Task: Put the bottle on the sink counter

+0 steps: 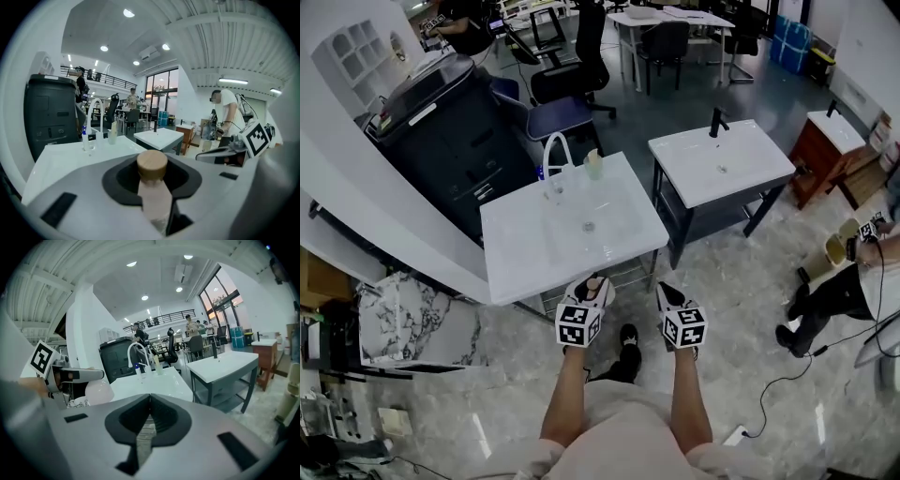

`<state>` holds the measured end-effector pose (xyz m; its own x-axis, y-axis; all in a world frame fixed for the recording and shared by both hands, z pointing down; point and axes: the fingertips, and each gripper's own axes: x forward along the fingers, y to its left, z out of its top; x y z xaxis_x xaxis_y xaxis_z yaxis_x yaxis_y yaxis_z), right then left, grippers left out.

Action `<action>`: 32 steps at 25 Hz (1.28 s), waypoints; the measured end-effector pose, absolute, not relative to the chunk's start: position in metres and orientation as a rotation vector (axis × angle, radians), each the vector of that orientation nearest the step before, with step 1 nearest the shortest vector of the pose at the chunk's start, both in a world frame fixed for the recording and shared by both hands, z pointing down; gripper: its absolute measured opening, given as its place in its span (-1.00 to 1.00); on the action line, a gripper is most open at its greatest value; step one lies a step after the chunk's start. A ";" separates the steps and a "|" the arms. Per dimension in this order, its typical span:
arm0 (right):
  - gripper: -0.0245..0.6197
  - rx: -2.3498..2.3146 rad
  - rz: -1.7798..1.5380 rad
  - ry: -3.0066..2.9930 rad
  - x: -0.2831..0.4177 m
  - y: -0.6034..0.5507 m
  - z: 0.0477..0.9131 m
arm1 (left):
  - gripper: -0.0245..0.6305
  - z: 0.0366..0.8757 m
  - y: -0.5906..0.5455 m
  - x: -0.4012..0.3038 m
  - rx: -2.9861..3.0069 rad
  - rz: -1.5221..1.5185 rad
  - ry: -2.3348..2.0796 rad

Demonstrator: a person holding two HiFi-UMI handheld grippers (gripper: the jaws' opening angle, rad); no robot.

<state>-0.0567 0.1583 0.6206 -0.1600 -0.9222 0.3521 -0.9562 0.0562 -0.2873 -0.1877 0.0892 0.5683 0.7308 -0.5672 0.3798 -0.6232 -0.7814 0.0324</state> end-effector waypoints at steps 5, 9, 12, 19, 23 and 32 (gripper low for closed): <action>-0.90 2.007 0.744 -2.209 -0.034 0.128 0.623 | -0.59 0.573 0.066 -0.165 2.773 0.565 -0.906; -0.90 1.996 0.735 -2.210 -0.023 0.096 0.620 | -0.59 0.569 0.035 -0.150 2.773 0.545 -0.908; -0.90 1.983 0.737 -2.204 -0.014 0.073 0.621 | -0.59 0.567 0.010 -0.139 2.769 0.528 -0.911; -0.90 1.926 0.699 -2.190 0.004 0.014 0.622 | -0.59 0.573 -0.044 -0.112 2.762 0.491 -0.892; -0.90 1.916 0.660 -2.176 0.016 -0.015 0.616 | -0.59 0.570 -0.070 -0.093 2.766 0.473 -0.863; -0.90 1.921 0.696 -2.158 0.032 -0.050 0.630 | -0.59 0.574 -0.104 -0.069 2.785 0.503 -0.820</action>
<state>0.0323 -0.0496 0.6295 -0.1559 -0.8926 0.4230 -0.9716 0.0613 -0.2286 -0.0692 -0.1044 0.5741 0.7888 -0.4880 0.3737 -0.5541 -0.8277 0.0887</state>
